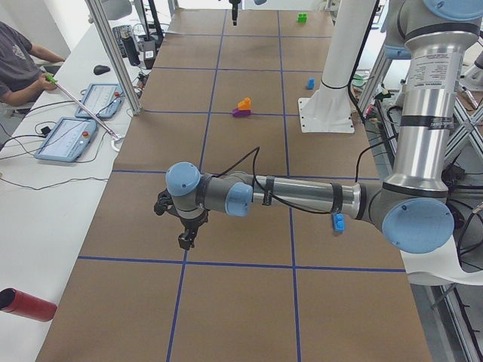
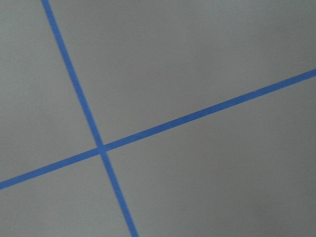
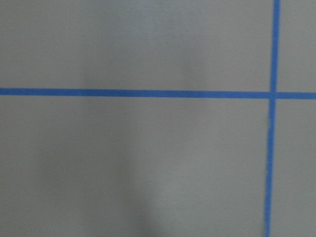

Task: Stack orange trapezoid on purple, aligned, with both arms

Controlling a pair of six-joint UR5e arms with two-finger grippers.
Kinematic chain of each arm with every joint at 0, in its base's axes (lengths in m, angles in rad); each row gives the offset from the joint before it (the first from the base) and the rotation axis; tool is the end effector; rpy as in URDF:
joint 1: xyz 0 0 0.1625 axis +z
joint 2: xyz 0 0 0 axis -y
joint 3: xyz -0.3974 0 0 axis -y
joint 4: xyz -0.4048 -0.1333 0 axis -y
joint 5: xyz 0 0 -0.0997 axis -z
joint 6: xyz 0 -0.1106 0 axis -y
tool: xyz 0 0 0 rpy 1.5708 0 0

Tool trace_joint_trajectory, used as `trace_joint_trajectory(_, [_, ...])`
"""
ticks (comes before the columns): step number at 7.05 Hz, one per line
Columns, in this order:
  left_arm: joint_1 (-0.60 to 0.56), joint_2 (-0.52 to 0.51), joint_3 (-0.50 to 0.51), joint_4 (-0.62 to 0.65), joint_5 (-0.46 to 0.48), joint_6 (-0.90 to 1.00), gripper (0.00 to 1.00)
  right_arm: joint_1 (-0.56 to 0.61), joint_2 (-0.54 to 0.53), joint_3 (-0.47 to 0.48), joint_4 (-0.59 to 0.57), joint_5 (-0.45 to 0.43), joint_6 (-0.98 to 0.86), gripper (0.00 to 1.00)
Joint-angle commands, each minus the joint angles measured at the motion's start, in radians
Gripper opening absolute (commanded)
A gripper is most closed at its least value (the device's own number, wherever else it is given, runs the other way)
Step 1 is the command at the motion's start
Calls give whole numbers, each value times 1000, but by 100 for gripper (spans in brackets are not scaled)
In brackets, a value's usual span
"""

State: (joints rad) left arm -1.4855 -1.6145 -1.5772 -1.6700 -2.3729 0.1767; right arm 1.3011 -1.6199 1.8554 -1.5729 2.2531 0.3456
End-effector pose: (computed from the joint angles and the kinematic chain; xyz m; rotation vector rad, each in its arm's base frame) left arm -0.0083 -0.5343 0.6004 0.1784 0.7965 0.3072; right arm -0.0696 -0.4902 0.5254 0.0081 -0.7150 -0.0070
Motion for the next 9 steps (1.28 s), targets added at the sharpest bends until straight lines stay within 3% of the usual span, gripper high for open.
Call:
trace_joint_trajectory(1, [-92, 36, -4, 16, 0, 11, 100, 115, -80, -28, -1, 0, -207, 100])
trace_joint_trajectory(4, [-122, -24, -20, 96, 102, -63, 100, 155, -61, -57, 1, 0, -209, 100])
trace_joint_trajectory(6, [-121, 72, -33, 82, 92, -62, 100, 155, -63, -67, 1, 8, -214, 100])
trace_joint_trajectory(7, [-105, 61, -52, 82, 92, -189, 100, 153, -66, -80, 1, 22, -205, 100])
trace_joint_trajectory(9, [-43, 56, -64, 82, 93, -218, 100, 153, -72, -91, 1, 54, -217, 100])
